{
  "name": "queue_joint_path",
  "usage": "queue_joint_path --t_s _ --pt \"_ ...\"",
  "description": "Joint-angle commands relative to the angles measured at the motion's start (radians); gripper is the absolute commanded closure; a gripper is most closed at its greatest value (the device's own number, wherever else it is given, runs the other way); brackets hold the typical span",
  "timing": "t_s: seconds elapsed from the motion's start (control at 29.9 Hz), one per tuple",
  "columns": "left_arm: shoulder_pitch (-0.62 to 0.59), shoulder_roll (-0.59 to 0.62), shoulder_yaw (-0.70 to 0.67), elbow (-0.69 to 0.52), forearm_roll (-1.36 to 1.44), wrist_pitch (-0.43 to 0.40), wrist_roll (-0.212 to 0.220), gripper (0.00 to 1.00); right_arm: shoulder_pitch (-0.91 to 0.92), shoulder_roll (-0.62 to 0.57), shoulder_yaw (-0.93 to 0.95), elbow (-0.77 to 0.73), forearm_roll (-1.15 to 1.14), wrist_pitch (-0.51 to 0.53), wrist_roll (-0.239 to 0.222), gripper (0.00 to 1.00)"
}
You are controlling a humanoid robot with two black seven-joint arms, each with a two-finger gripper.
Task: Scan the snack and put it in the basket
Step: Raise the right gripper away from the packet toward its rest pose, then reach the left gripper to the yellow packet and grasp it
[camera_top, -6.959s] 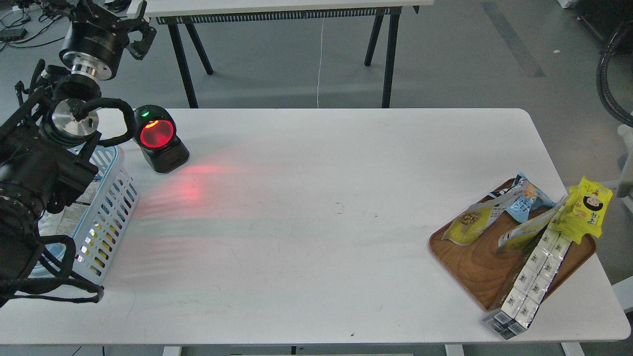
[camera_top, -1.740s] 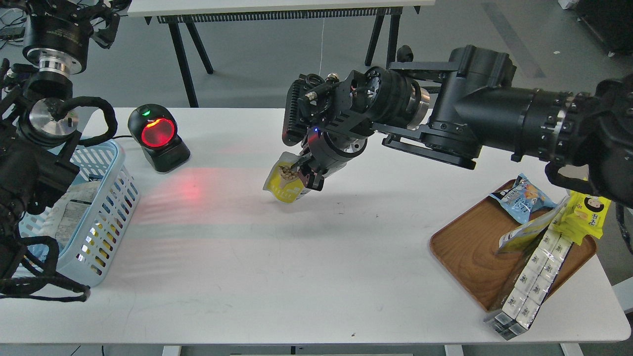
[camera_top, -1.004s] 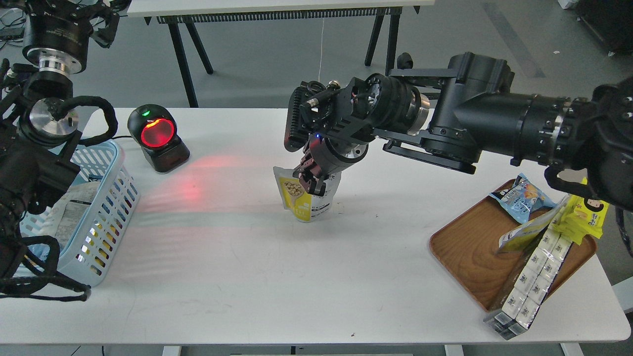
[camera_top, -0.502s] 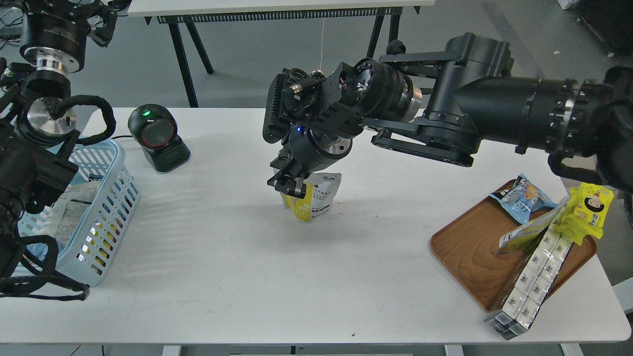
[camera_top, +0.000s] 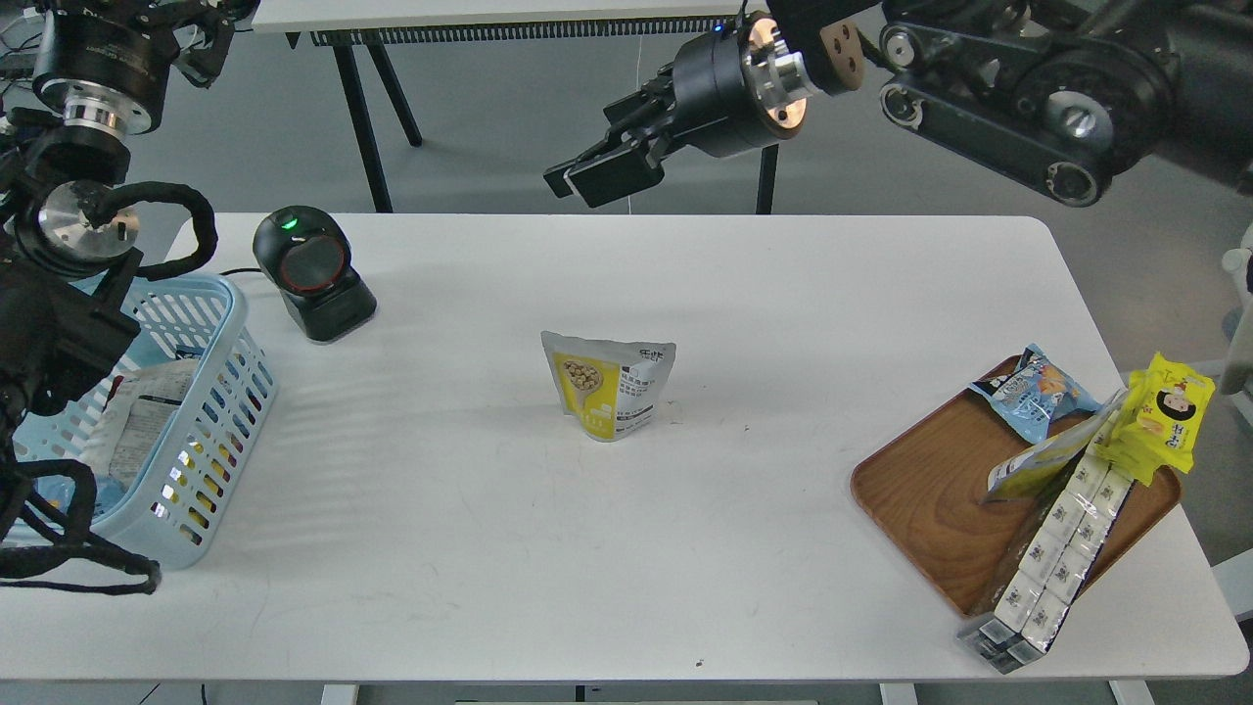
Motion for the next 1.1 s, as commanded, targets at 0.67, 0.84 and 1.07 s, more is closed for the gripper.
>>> queue_joint_path --t_s 0.67,0.84,1.07 --pt "-0.131 0.199 0.186 -0.471 0.498 0.000 0.175 0.00 -0.380 -0.262 0.277 -0.230 0.962 -0.015 0.000 0.01" --pt "-0.122 0.238 0.186 -0.690 0.701 0.000 0.173 0.00 -0.423 -0.266 0.300 -0.264 1.174 -0.030 0.000 0.01" --pt "-0.124 0.198 0.182 -0.890 1.046 0.000 0.172 0.02 -0.497 -0.257 0.310 -0.304 1.596 -0.013 0.000 0.01"
